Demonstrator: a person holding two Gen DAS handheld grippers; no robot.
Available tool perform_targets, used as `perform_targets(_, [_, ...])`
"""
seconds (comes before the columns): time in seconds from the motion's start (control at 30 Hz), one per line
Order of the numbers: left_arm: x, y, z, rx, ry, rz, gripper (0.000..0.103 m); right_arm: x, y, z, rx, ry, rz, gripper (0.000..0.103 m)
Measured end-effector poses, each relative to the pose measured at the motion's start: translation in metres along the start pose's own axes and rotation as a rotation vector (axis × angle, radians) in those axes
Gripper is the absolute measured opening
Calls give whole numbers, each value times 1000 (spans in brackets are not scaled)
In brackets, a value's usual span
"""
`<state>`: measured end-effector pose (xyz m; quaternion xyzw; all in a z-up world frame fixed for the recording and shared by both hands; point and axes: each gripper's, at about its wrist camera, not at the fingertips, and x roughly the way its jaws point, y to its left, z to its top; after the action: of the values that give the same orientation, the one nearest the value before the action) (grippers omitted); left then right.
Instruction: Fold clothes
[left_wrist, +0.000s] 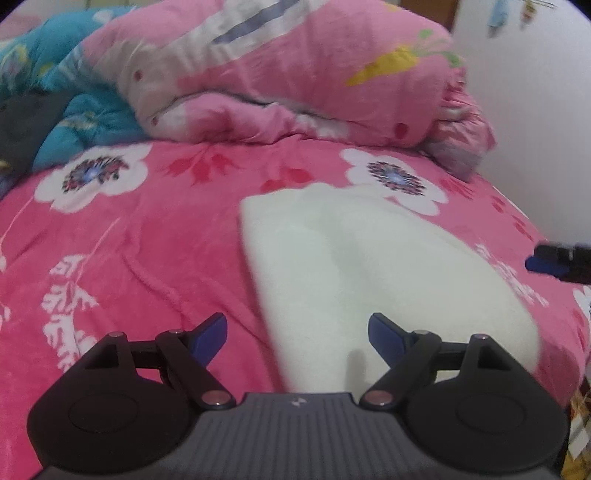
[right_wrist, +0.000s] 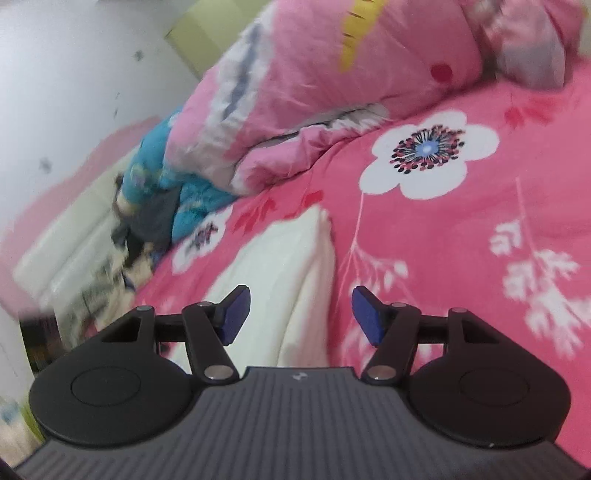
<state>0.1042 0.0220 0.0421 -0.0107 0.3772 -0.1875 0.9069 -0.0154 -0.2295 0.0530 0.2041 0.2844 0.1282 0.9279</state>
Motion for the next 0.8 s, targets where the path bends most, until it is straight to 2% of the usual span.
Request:
perform_targets(0.1, [-18,-14,-12,-5,-27,-36,96,-18,25,-37,-55,0,-44,69])
perform_targets(0.17, [-25,-22,-21,-13,-21,-52,97,-22,41,-61,-64,21,-70,72])
perform_targets(0.27, [-33,-38,-34,-26,6,-29,98,-23,67,-90,-80,48,-106,74])
perform_targets(0.33, [-37,-47,-41,-28,12,-23,98,-22,84,-104,-115,44,-131,83])
perform_targets(0.5, [-50,-61,-59,-54,-23,11,100,-15,113,-126,-231,62,-282,88])
perform_targets(0.57, [-55,-61,-64,-88,-59,66,102,-13,119,-130,-249,57,-327,94])
perform_targets(0.63, [-55,-60,-65,-113,-62,125,102,-10,127,-133,-273,44,-365,99])
perform_targets(0.7, [-51,-58,-64,-123,-50,166,102,-6,134,-135,-292,24,-397,102])
perform_targets(0.8, [-44,-52,-64,-146,11,199,102,-1,145,-140,-307,-6,-436,102])
